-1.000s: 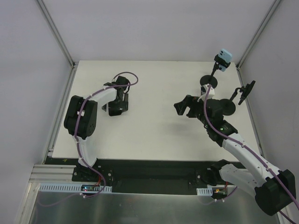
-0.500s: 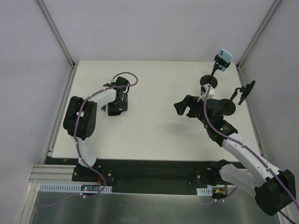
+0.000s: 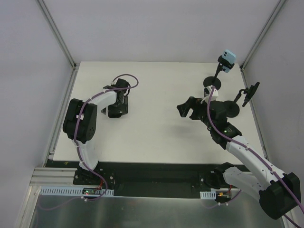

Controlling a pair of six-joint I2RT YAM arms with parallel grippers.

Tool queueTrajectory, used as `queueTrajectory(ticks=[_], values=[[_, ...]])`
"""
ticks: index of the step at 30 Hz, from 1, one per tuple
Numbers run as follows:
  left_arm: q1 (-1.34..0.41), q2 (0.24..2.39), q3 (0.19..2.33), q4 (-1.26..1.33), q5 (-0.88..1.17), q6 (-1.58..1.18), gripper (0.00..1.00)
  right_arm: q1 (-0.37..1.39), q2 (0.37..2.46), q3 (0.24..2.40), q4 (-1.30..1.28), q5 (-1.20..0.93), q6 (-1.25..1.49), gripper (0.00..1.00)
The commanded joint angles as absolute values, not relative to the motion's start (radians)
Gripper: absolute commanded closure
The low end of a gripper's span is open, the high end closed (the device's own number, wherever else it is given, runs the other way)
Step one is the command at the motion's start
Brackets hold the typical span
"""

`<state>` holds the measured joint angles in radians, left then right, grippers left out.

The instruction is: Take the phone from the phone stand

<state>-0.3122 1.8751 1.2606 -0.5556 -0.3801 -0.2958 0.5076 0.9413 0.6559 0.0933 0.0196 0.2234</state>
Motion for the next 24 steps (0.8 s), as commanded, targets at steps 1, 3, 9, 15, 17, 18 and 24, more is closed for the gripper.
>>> queueTrajectory(ticks=[1,3,9,15,17,18,24], values=[[-0.296,1.85,1.229,-0.592,-0.416,-0.29,0.01,0.514,0.925,0.653,0.144,0.028,0.212,0.04],[-0.296,1.847,1.227,-0.594,-0.414,-0.29,0.01,0.514,0.923,0.653,0.144,0.028,0.213,0.04],[-0.296,1.83,1.23,-0.592,-0.379,-0.293,0.01,0.512,0.923,0.657,0.144,0.026,0.212,0.04],[-0.298,1.709,1.212,-0.592,-0.281,-0.295,0.01,0.512,0.923,0.693,0.103,0.009,0.172,0.04],[-0.298,1.631,1.21,-0.592,-0.229,-0.291,0.01,0.514,0.922,0.718,0.081,0.011,0.155,0.04],[-0.298,1.602,1.212,-0.592,-0.212,-0.285,0.01,0.512,0.92,0.725,0.055,0.018,0.137,0.04],[-0.296,1.341,1.233,-0.594,-0.106,-0.226,0.01,0.512,0.911,0.799,-0.07,0.202,0.058,0.04]])
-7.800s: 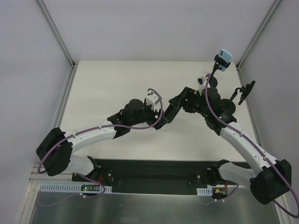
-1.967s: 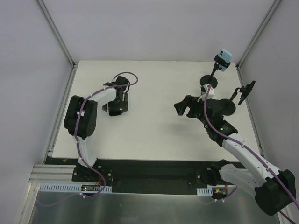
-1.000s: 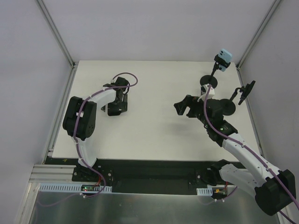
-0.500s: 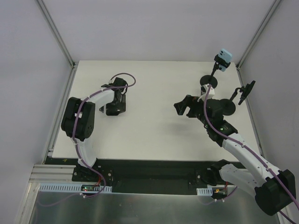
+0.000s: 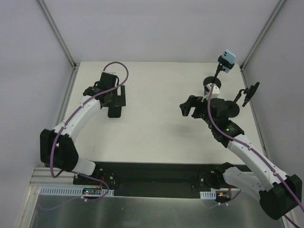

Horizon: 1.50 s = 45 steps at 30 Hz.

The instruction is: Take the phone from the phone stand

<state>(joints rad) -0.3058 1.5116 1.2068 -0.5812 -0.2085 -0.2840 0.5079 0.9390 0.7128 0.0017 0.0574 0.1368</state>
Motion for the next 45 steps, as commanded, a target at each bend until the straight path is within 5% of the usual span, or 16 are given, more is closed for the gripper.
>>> queueTrajectory(ticks=[1,6,19,38,41,45], values=[[-0.296,1.277,1.239,-0.594,-0.092,-0.215,0.01,0.511,0.922,0.81,-0.086,0.236,0.034,0.04],[-0.296,1.094,1.243,-0.591,-0.064,-0.121,0.01,0.444,0.994,0.891,-0.156,0.342,0.008,0.04],[-0.296,0.747,0.942,-0.354,-0.098,-0.017,0.01,0.149,1.362,1.009,-0.075,0.117,-0.169,0.04],[-0.296,0.785,0.891,-0.319,-0.172,0.023,0.01,0.063,1.707,1.215,-0.08,-0.024,-0.293,0.01],[-0.296,0.798,0.891,-0.318,-0.169,0.023,0.01,0.064,1.73,1.235,-0.086,-0.064,-0.293,0.15],[-0.296,0.811,0.89,-0.318,-0.175,0.025,0.01,0.071,1.752,1.264,-0.087,-0.1,-0.287,0.45]])
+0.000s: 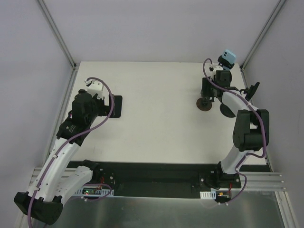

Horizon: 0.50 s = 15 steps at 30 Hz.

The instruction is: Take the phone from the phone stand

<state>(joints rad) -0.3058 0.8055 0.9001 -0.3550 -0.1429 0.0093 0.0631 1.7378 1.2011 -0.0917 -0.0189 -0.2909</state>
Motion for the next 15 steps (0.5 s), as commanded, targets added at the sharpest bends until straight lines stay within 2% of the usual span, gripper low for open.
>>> queueTrajectory(ticks=[1,3,8,15], values=[[-0.295,0.813,0.888,-0.319,-0.175,0.025,0.01,0.074,1.758,1.275,-0.086,-0.103,-0.285,0.5],[-0.296,0.818,0.888,-0.318,-0.175,0.026,0.01,0.094,1.781,1.321,-0.084,-0.101,-0.285,0.61],[-0.296,0.824,0.885,-0.318,-0.19,0.031,0.01,0.156,1.879,1.485,-0.084,-0.084,-0.272,0.64],[-0.295,0.845,0.881,-0.319,-0.222,0.04,0.01,0.23,2.135,1.836,-0.12,-0.06,-0.253,0.64]])
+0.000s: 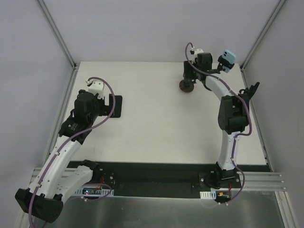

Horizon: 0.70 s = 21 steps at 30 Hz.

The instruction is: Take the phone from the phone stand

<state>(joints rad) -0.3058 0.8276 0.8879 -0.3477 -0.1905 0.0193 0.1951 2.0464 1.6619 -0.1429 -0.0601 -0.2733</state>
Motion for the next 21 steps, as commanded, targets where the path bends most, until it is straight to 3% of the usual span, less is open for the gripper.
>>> queueTrajectory(ticks=[1,4,10,14,16,21], values=[[-0.296,0.848,0.881,-0.319,-0.222,0.04,0.01,0.235,2.16,1.895,-0.126,-0.06,-0.252,0.63],[-0.295,0.861,0.881,-0.319,-0.218,0.038,0.01,0.256,2.238,1.976,-0.132,-0.055,-0.25,0.61],[-0.296,0.865,0.881,-0.319,-0.206,0.037,0.01,0.262,2.313,2.065,-0.138,-0.023,-0.242,0.4],[-0.296,0.856,0.882,-0.319,-0.204,0.034,0.01,0.264,2.312,2.068,-0.135,-0.017,-0.248,0.1],[-0.296,0.851,0.881,-0.319,-0.204,0.032,0.01,0.264,2.284,2.062,-0.135,-0.023,-0.252,0.01],[-0.296,0.831,0.881,-0.319,-0.206,0.029,0.01,0.264,2.177,1.982,-0.135,-0.025,-0.258,0.04]])
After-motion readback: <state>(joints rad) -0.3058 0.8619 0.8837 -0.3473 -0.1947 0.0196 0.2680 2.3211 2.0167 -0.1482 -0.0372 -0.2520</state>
